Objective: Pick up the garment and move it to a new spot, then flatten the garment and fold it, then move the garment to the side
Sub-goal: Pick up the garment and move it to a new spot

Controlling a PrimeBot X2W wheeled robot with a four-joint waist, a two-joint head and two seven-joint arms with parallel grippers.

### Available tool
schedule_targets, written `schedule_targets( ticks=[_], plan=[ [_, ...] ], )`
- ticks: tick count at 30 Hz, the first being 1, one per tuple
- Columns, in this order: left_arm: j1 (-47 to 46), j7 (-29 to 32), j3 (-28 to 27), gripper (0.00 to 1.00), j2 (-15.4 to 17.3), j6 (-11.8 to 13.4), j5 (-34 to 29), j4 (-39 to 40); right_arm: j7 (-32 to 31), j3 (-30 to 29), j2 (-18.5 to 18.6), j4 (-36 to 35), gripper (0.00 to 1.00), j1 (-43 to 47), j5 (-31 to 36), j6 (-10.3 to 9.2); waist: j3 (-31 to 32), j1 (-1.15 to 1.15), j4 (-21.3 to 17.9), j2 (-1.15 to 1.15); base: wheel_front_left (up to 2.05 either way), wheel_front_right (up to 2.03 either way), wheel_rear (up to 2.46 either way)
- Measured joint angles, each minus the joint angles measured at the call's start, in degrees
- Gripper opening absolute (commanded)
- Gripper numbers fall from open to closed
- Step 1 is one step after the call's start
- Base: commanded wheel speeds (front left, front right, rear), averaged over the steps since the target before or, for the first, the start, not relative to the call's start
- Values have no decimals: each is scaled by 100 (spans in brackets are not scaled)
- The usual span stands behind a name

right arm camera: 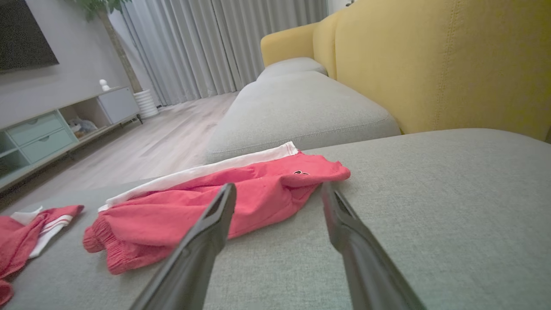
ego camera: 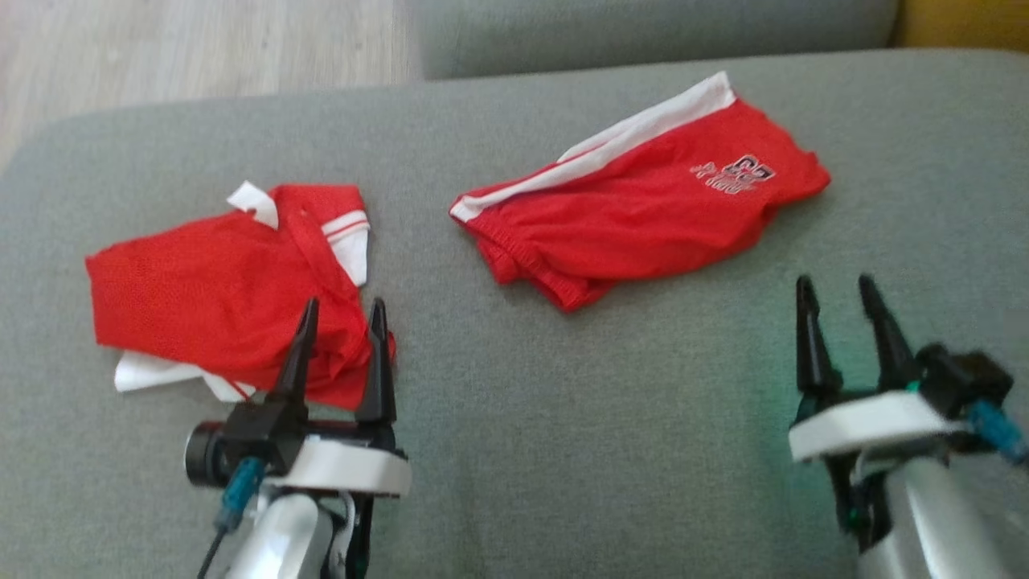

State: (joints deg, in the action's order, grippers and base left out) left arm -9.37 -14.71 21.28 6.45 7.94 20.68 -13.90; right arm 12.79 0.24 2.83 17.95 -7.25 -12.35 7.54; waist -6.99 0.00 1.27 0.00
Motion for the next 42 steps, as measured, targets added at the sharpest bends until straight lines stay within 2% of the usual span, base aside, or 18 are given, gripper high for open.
schedule_targets(
  ticks=[4, 7, 11, 13, 20, 22, 26, 30, 31, 32, 33, 37, 42],
  plan=[
    [-323, 0, -160, 100, -151, -215, -87, -40, -544, -392, -8, 45, 100, -755, 118, 0, -389, 1, 85, 0, 0, 0, 0],
    [-538, 0, -236, 100, -213, -321, -183, -75, -968, -798, 25, 378, 100, -1493, 189, 0, -672, 1, 158, 0, 0, 0, 0],
    [-745, 0, -264, 100, -311, -455, -219, -130, -1475, -1269, 324, 958, 100, -2288, 397, 0, -1011, 2, 335, 0, 0, 0, 0],
    [-811, 0, -292, 100, -348, -495, -257, -142, -1603, -1578, 355, 1184, 100, -2590, 369, -1, -1143, 1, 445, 0, 0, 0, 0],
    [-920, 0, -303, 100, -376, -588, -320, -156, -2162, -1895, 691, 2128, 100, -3531, 802, -1, -1568, 1, 752, 0, 0, 0, 0],
    [-1038, 0, -258, 100, -376, -584, -599, -154, -2264, -1986, 823, 2390, 100, -3732, 939, 0, -1683, 1, 821, 0, 0, 0, 0],
    [-1208, 0, -215, 100, -403, -592, -711, -119, -2401, -1919, 1002, 2917, 100, -4004, 1147, 0, -1860, 1, 943, 0, 0, 0, 0],
    [-1207, 0, -182, 100, -405, -578, -703, -112, -2444, -1793, 1114, 3151, 100, -4228, 1191, 0, -1931, 0, 997, 0, 0, 0, 0],
    [-1207, 0, -172, 100, -405, -556, -703, -113, -2458, -1742, 1143, 3241, 96, -4308, 1189, 0, -1937, 0, 1006, 0, 0, 0, 0],
    [-1207, 0, -170, 100, -407, -542, -702, -114, -2491, -1682, 1156, 3325, 38, -4374, 1173, -1, -1932, 0, 1007, 0, 0, 0, 0],
    [-1207, 0, -170, 100, -407, -542, -697, -112, -2490, -1615, 1169, 3386, 0, -4406, 1150, -1, -1925, 0, 1002, 0, 0, 0, 0],
    [-1207, 0, -192, 100, -407, -535, -653, -116, -2297, -1350, 1166, 3556, 0, -4415, 970, 0, -1870, 0, 934, 0, 0, 0, 0],
    [-1206, 0, -243, 100, -408, -536, -654, -131, -1942, -1296, 1207, 3682, 0, -4350, 682, 0, -1742, 0, 804, 0, 0, 0, 0]
  ],
)
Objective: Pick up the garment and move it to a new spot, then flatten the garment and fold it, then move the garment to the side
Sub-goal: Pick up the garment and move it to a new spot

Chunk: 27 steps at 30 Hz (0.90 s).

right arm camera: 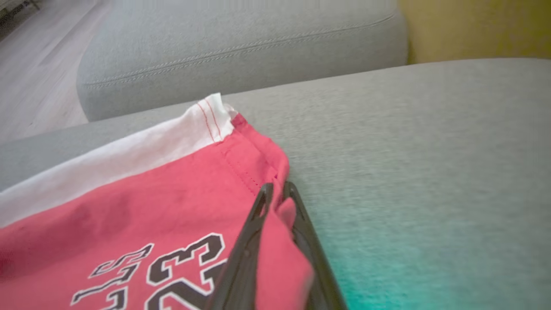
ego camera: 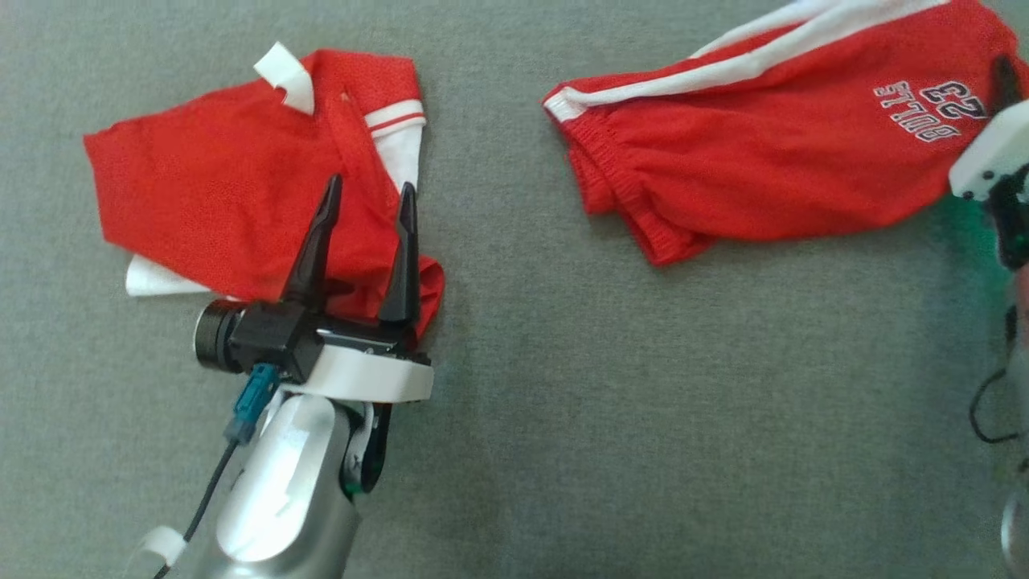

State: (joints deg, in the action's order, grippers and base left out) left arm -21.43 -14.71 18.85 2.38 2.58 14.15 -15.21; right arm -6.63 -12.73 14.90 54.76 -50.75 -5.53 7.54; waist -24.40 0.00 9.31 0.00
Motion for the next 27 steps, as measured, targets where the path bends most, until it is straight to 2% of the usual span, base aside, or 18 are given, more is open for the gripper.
schedule_targets(
  ticks=[6, 11, 15, 21, 27],
  plan=[
    [51, 0, -42, 100, 0, 0, 0, -41, 394, -40, 276, -121, 0, 419, -375, 0, 286, 0, -173, 0, 0, 0, 0],
    [158, 0, -37, 100, 0, -5, 0, -80, 595, -498, 671, -174, 0, 1003, -572, 0, 552, -1, -279, 0, 0, 0, 0],
    [287, 0, -41, 100, 1, -7, -2, -120, 783, -987, 789, -207, 0, 1316, -576, 0, 723, -1, -305, 0, 0, 0, 0],
    [334, 0, -74, 100, 1, -15, -16, -121, 1096, -1201, 699, -449, 0, 1440, -732, 0, 813, -1, -238, 0, 0, 0, 0],
    [459, 0, -100, 100, 2, -24, -59, -176, 1217, -647, 255, -1028, 0, 1440, -1078, 0, 968, -1, -221, 0, 0, 0, 0]
  ],
)
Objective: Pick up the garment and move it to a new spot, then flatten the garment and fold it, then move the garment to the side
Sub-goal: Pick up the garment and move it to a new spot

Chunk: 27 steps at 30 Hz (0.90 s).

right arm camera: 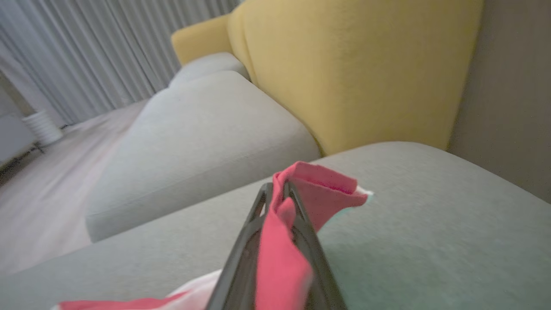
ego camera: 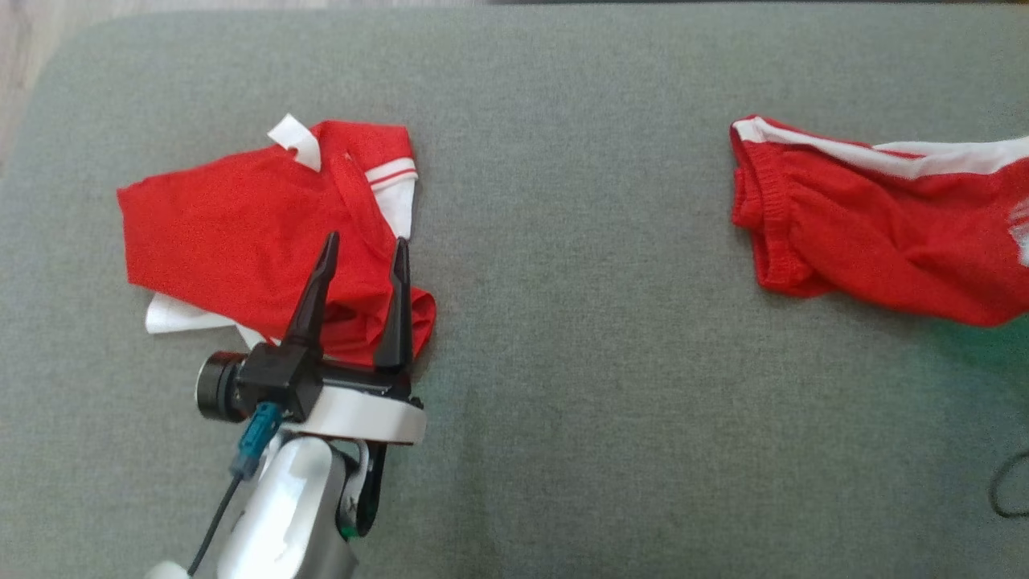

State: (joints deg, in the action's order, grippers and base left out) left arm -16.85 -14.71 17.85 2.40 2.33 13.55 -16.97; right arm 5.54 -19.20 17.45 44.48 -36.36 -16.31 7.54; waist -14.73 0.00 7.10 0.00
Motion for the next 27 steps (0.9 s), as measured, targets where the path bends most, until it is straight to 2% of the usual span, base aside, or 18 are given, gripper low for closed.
schedule_targets(
  ticks=[8, 14, 20, 27],
  plan=[
    [99, 0, -4, 100, 0, 2, 1, -69, -78, 878, -427, -926, 0, 219, -544, 0, 373, 0, 33, 0, 0, 0, 0],
    [283, 0, 0, 100, 1, 18, 9, -77, -183, 1495, -794, -1239, 0, 472, -755, -1, 559, 0, 140, 0, 0, 0, 0],
    [415, 0, 20, 100, 2, 18, 10, -80, -138, 2004, -1000, -1062, 0, 510, -790, 0, 597, 0, 237, 0, 0, 0, 0],
    [431, 0, 45, 100, 3, 19, 10, -79, 113, 2696, -1085, -94, 0, 514, -593, -1, 548, 0, 349, 0, 0, 0, 0]
  ],
)
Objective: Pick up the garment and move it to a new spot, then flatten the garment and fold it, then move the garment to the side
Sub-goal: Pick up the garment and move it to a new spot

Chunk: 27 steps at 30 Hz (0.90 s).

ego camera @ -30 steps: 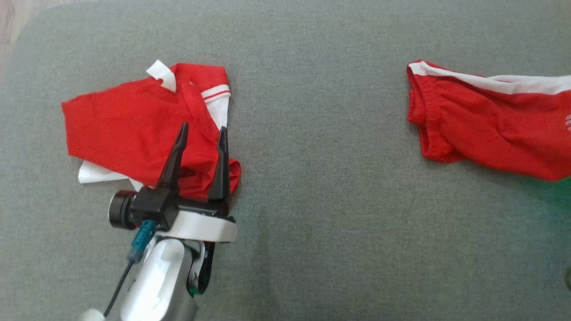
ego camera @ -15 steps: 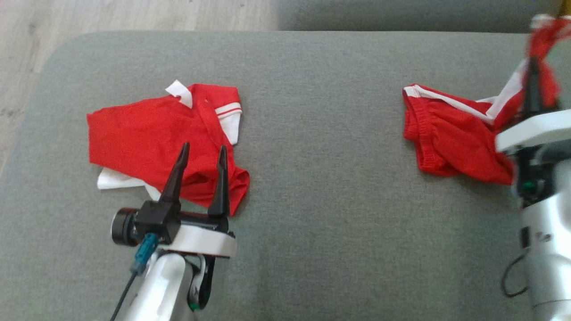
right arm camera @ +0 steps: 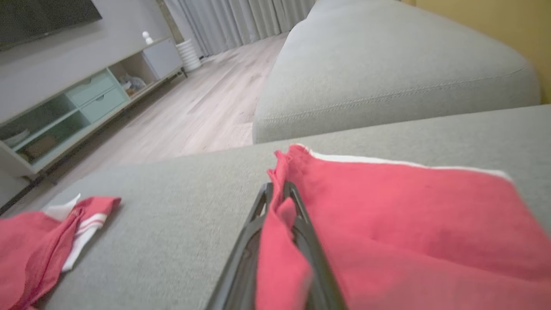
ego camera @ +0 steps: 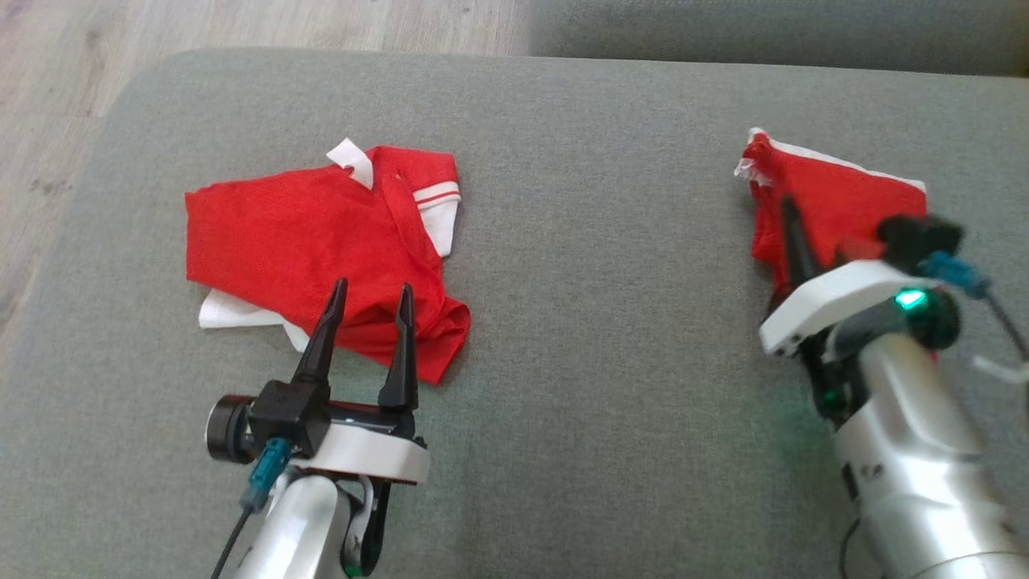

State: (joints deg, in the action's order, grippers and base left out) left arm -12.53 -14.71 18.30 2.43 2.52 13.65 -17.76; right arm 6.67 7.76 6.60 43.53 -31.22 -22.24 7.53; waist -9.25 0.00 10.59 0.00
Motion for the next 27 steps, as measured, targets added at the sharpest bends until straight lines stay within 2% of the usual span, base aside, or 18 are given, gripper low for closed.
schedule_targets(
  ticks=[3, 4, 5, 10, 14, 20, 27],
  plan=[
    [-1, 0, -2, 100, 0, 5, 0, 0, 63, 388, -31, 293, 0, 1, 59, 0, -19, 0, -11, 0, 0, 0, 0],
    [-1, 0, -2, 100, 1, 5, 0, -1, 111, 509, -33, 387, 37, 1, 132, 0, -17, 0, -25, 0, 0, 0, 0],
    [-1, 0, 1, 100, 1, 4, 0, -2, 162, 587, -33, 480, 100, 1, 211, 1, -11, 0, -43, 0, 0, 0, 0],
    [2, 0, 9, 100, 1, 7, 26, -3, 543, 644, -76, 672, 100, 2, 212, 1, 85, 0, -189, 0, 0, 0, 0],
    [12, 0, -75, 100, 1, 52, 149, 300, 724, 224, -156, 458, 100, 18, 420, 1, 213, 0, -363, 0, 0, 0, 0],
    [104, 0, -130, 100, 1, 78, 149, 408, 770, -835, -247, -978, 100, 693, 1133, 1, 443, 0, -644, 0, 0, 0, 0],
    [260, 0, -153, 100, 4, 111, 155, 428, 770, -1336, -325, -1993, 100, 1990, 1502, 1, 659, -1, -887, 0, 0, 0, 0]
  ],
)
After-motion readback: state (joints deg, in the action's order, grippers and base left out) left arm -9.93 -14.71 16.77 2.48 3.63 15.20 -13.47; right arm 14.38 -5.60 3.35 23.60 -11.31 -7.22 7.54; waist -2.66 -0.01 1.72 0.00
